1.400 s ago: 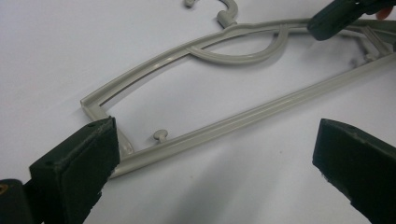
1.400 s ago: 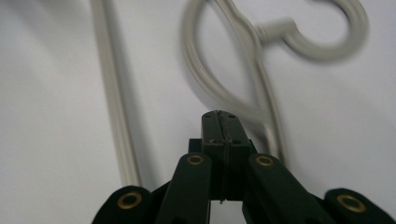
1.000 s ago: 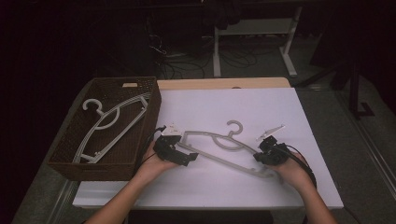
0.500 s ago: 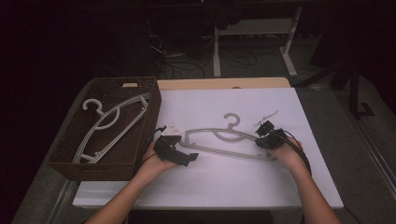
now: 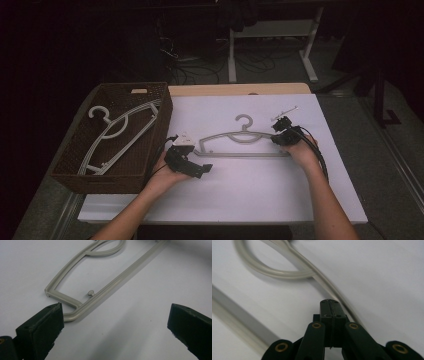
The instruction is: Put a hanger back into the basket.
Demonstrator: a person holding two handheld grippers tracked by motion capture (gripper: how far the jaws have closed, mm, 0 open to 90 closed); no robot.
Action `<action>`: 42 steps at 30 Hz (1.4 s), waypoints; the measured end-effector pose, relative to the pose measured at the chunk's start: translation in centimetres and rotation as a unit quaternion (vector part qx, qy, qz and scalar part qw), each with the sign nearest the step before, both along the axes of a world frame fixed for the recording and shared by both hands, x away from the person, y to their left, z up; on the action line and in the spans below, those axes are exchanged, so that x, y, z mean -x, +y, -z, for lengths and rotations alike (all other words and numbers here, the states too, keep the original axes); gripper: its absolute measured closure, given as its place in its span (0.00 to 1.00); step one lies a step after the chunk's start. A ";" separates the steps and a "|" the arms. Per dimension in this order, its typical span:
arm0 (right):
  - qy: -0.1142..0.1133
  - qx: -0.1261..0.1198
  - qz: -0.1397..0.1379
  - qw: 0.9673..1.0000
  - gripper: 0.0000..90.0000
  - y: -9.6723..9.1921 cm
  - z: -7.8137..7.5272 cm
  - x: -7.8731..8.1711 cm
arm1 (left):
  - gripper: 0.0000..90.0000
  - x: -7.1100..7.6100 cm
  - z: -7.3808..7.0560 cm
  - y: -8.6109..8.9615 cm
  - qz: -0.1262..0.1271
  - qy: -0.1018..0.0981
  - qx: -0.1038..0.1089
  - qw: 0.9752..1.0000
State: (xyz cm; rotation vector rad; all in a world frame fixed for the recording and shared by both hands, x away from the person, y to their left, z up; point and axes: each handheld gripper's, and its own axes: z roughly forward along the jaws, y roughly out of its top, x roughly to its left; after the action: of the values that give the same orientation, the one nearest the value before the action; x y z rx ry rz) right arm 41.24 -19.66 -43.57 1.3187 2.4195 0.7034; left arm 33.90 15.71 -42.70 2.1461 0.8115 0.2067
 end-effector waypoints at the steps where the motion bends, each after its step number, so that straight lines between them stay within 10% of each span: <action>1: -0.003 -0.008 -0.002 1.000 0.99 0.1 -0.3 0.3 | 0.01 0.0 0.0 0.0 0.000 0.000 0.000 1.000; 11: -0.006 -0.051 -0.044 0.998 0.99 1.6 -1.6 4.4 | 0.01 0.0 0.1 -0.2 0.003 0.002 -0.003 1.000; 28: 0.021 -0.041 -0.048 0.998 0.99 1.8 0.5 4.4 | 0.01 -0.4 -0.2 -0.5 0.005 -0.004 -0.001 1.000; 42: 0.026 -0.031 -0.051 0.998 0.99 2.0 0.7 4.5 | 0.16 -5.7 -1.0 -3.3 -0.007 -0.019 -0.019 1.000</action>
State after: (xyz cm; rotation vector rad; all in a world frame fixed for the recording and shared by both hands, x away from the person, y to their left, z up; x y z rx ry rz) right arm 36.77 -17.69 -44.27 1.2578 2.5403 0.7877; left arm 39.58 12.36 -41.68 2.1661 0.8060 0.2722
